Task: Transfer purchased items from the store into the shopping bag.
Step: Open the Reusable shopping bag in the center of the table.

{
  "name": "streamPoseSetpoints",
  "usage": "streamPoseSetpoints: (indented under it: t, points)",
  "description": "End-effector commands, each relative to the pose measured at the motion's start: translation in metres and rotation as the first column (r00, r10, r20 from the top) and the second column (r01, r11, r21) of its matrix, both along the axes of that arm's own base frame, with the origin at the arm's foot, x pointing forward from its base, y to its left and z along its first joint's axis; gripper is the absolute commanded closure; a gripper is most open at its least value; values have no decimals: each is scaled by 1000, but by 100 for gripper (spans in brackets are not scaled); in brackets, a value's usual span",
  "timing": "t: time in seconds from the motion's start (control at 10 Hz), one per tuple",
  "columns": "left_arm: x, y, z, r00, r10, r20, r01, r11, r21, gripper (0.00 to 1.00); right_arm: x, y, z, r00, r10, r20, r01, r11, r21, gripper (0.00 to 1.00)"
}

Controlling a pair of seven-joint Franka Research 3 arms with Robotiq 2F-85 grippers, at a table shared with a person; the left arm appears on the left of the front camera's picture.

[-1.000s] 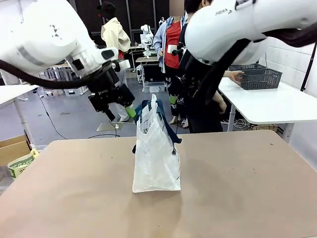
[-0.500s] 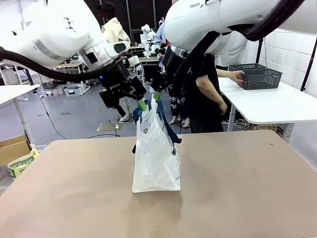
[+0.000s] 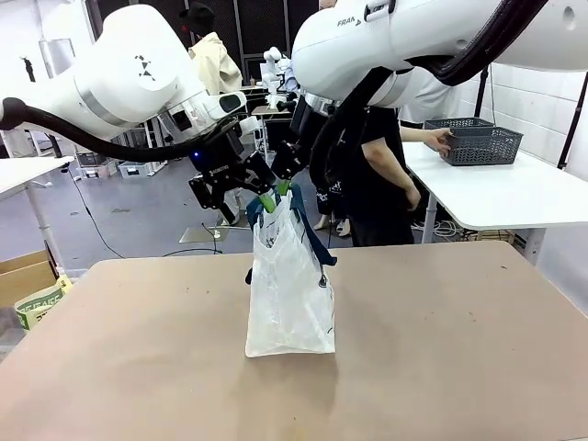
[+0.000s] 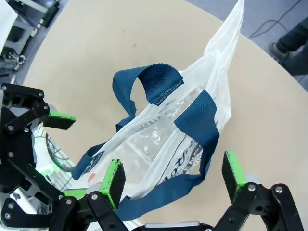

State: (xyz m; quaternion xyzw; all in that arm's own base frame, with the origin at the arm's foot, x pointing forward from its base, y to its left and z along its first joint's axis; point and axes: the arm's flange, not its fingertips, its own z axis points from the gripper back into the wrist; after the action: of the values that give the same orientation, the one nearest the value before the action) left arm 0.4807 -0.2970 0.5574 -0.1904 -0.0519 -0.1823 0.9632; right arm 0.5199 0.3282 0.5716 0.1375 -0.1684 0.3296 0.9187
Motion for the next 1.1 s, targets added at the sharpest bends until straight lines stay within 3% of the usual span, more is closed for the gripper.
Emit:
streamPoseSetpoints:
  t: [0.0,0.3,0.6,0.8,0.9,1.0]
  points:
    - [1,2,0,1000,5,1,-5,1000,-1,0,0,1,-2,1000,2,-3,-2,1000,-2,0]
    - [14,6,-12,998,55,37,-55,998,0,0,4,20,-15,992,-123,-25,121,990,-76,0]
    - [22,9,-21,997,74,33,-74,997,6,0,2,22,-34,988,-126,-84,116,986,-119,0]
    - [27,3,-32,997,65,28,-66,998,16,0,0,21,-46,993,-94,-68,84,988,-133,0]
    - [28,3,-36,997,56,44,-57,998,21,11,0,18,-52,997,-59,-47,53,992,-118,0]
    - [26,4,-37,997,61,44,-63,997,40,30,-3,13,-55,1000,-9,-10,8,996,-90,0]
